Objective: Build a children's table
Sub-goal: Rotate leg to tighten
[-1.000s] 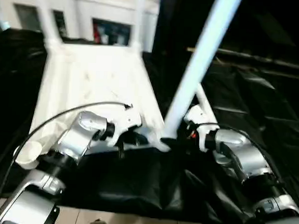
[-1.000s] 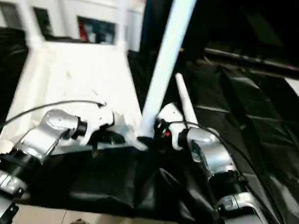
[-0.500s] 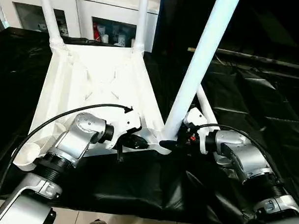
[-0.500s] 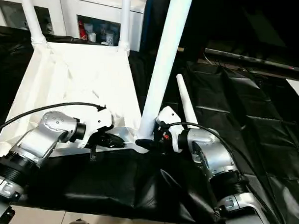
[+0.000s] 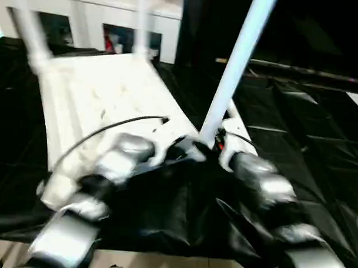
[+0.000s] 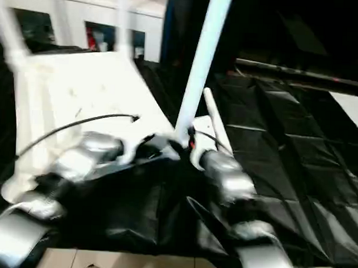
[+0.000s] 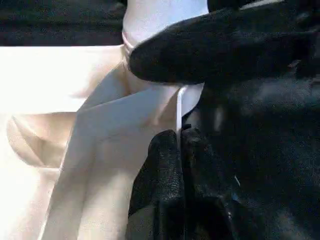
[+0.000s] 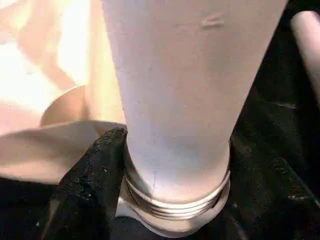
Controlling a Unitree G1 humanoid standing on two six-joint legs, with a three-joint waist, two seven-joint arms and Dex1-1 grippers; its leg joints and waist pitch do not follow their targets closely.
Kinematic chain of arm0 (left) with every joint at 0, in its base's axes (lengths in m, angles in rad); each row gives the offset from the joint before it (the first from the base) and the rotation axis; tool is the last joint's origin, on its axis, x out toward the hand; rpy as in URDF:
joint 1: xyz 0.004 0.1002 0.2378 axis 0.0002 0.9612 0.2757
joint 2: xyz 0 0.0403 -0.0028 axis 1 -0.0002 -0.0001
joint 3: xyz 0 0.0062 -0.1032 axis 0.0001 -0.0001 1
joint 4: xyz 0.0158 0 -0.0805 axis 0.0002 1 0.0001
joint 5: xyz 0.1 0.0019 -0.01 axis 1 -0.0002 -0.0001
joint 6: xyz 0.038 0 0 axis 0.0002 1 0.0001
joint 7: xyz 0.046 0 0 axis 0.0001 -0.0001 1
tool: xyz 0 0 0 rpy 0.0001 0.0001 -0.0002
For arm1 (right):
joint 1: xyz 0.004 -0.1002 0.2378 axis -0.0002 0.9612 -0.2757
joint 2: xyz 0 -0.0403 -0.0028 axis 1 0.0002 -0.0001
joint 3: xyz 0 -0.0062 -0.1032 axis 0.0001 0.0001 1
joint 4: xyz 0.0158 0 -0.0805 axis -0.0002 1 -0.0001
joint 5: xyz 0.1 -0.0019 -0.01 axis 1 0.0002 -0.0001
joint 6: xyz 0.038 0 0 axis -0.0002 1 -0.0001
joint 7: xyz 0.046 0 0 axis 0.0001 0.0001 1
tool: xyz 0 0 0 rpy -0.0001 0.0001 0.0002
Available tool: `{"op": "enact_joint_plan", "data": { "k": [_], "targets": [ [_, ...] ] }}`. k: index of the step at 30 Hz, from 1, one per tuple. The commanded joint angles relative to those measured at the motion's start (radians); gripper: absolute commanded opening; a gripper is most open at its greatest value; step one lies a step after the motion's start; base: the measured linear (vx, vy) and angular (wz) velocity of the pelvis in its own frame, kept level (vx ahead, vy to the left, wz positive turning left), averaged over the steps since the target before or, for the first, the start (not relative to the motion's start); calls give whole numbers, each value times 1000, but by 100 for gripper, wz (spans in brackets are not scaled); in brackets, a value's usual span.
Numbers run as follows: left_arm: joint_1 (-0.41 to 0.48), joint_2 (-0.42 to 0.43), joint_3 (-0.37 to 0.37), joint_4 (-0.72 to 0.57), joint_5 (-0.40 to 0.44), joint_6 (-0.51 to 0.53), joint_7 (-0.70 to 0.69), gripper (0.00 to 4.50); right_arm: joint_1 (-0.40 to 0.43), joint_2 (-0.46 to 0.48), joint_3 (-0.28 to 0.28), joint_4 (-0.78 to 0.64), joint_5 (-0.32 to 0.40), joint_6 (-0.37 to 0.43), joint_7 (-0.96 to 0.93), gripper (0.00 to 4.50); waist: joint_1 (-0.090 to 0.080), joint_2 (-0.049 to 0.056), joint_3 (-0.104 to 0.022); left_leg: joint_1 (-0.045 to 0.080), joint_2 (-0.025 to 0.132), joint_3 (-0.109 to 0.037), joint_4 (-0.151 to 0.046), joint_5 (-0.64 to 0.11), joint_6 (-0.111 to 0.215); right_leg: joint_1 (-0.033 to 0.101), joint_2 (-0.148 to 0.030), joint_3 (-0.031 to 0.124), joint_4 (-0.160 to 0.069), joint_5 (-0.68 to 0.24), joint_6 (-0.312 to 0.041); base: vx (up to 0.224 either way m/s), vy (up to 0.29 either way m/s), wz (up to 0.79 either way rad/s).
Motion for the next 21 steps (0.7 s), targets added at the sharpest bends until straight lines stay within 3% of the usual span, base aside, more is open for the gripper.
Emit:
{"op": "enact_joint_plan", "data": {
  "k": [1, 3, 5, 11, 17, 21],
  "targets": [
    [-6, -36, -24, 22, 2, -1, 6, 0, 3, 27, 28, 46, -23, 6, -7, 270, 2, 14, -59, 14, 34, -22, -76, -298, -47, 26, -53, 33, -82, -262, -139, 0, 0, 0],
    [-7, -33, -31, 25, 9, -15, -7, 0, -7, 33, 28, 54, -22, -17, 5, 270, 2, 12, -60, 12, 34, -21, -75, -273, -38, 30, -51, 33, -76, -213, -149, 0, 0, 0],
    [-8, -24, -36, 34, 11, -36, -21, 0, -15, 32, 17, 59, -11, -28, 18, 326, 3, 11, -60, 11, 33, -18, -73, -250, -23, 33, -50, 33, -73, -173, -164, 0, 0, 0],
    [9, 36, -38, 25, 18, -83, -86, 0, -2, -58, 60, -5, -29, -18, 168, 374, 4, 9, -58, 11, 34, -16, -72, -240, -7, 36, -51, 34, -73, -169, -174, 0, 0, 0],
    [70, 125, -61, -60, -10, -156, -269, 0, 74, -223, 149, -161, -34, -17, 463, 374, 12, 8, -57, 11, 38, -15, -70, -229, 12, 39, -52, 33, -73, -156, -182, 0, 0, 0],
    [107, 159, -75, -126, -49, -176, -383, 0, 101, -269, 162, -220, -14, -9, 566, 374, 14, 10, -54, 13, 41, -15, -73, -250, 9, 35, -52, 34, -73, -178, -196, 0, 0, 0]
  ]
}}
